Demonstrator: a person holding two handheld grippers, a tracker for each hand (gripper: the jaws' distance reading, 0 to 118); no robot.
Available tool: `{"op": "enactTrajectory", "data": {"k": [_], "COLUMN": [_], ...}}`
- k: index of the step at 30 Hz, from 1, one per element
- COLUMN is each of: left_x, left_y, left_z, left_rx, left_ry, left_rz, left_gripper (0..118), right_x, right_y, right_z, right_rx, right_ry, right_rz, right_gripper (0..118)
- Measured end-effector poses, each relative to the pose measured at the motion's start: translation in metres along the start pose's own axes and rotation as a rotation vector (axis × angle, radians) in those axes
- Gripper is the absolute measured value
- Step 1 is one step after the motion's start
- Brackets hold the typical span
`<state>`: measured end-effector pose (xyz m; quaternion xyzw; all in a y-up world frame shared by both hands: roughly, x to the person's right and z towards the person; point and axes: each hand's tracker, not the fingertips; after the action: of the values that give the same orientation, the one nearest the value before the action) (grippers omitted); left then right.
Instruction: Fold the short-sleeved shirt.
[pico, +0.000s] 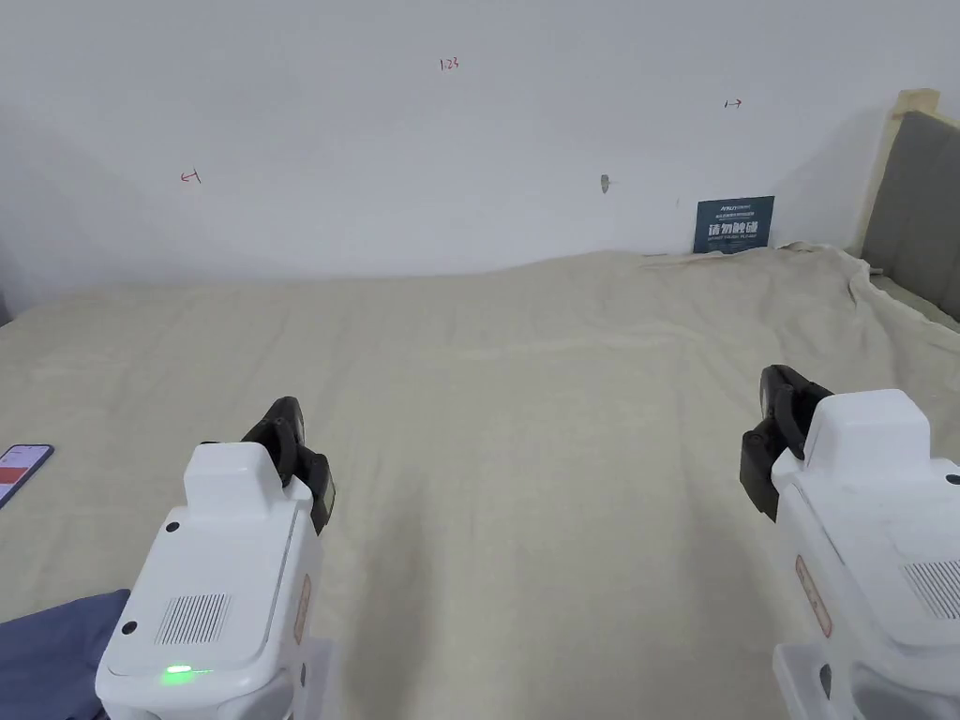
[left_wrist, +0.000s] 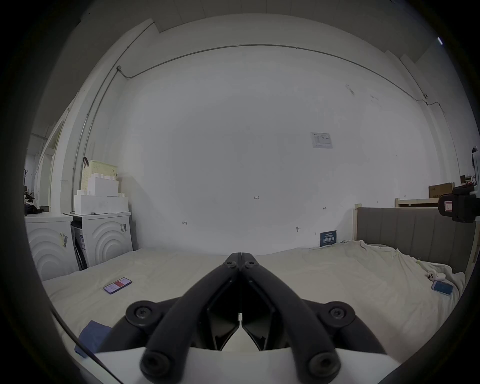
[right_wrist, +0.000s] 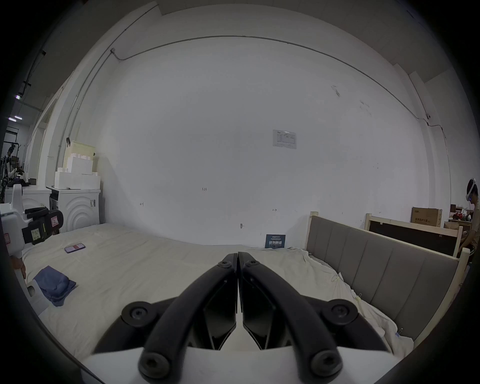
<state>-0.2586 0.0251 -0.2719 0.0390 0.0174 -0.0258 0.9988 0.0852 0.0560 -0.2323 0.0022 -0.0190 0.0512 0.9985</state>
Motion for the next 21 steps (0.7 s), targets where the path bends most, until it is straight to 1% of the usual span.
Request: {"op": "enactTrajectory", "data": {"k": [21], "left_x": [0.0021], "left_y": [0.0043], "left_z": [-0.002], "left_rx": [0.007], "left_ry": [-0.013], "left_rz": [-0.006], "left_gripper": [0], "right_x": [0.0012], "right_y": [0.0028], "right_z": [0.0041], "right_rx": [0.002], "right_ry": [-0.004], "right_rz": [-0.002], "right_gripper": [0]}}
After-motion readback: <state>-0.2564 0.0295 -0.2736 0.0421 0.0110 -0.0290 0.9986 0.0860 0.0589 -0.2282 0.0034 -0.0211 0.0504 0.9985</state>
